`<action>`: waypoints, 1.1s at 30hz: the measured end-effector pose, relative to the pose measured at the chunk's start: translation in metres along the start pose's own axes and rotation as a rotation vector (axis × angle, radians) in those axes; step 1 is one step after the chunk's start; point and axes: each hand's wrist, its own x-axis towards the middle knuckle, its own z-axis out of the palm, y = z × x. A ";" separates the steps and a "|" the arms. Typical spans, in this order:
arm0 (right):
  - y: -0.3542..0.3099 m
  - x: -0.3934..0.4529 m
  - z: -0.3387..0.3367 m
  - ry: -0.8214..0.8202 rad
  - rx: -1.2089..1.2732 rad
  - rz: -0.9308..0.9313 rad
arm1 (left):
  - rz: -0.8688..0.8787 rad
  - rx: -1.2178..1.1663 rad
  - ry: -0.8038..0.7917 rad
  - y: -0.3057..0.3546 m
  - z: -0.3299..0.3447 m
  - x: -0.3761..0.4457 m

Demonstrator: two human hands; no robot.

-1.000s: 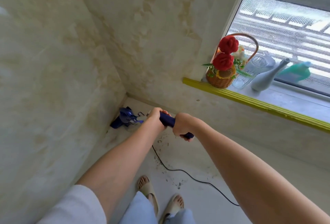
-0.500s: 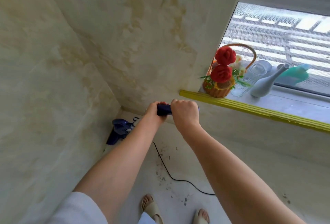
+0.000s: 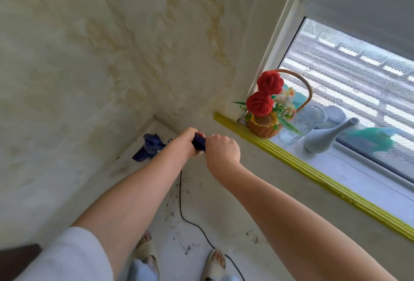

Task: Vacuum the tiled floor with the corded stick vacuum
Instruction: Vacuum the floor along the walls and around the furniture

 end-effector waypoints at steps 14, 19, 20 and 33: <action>-0.004 0.030 0.017 -0.028 0.059 -0.020 | 0.074 0.032 0.053 0.011 -0.005 0.029; -0.011 0.031 0.010 -0.033 0.021 -0.060 | 0.082 -0.004 0.041 0.016 -0.008 0.023; -0.014 0.032 0.007 -0.023 0.012 -0.065 | 0.085 -0.012 0.037 0.018 -0.010 0.022; -0.022 0.025 -0.002 -0.047 -0.045 -0.099 | 0.065 -0.122 0.037 0.023 -0.016 0.018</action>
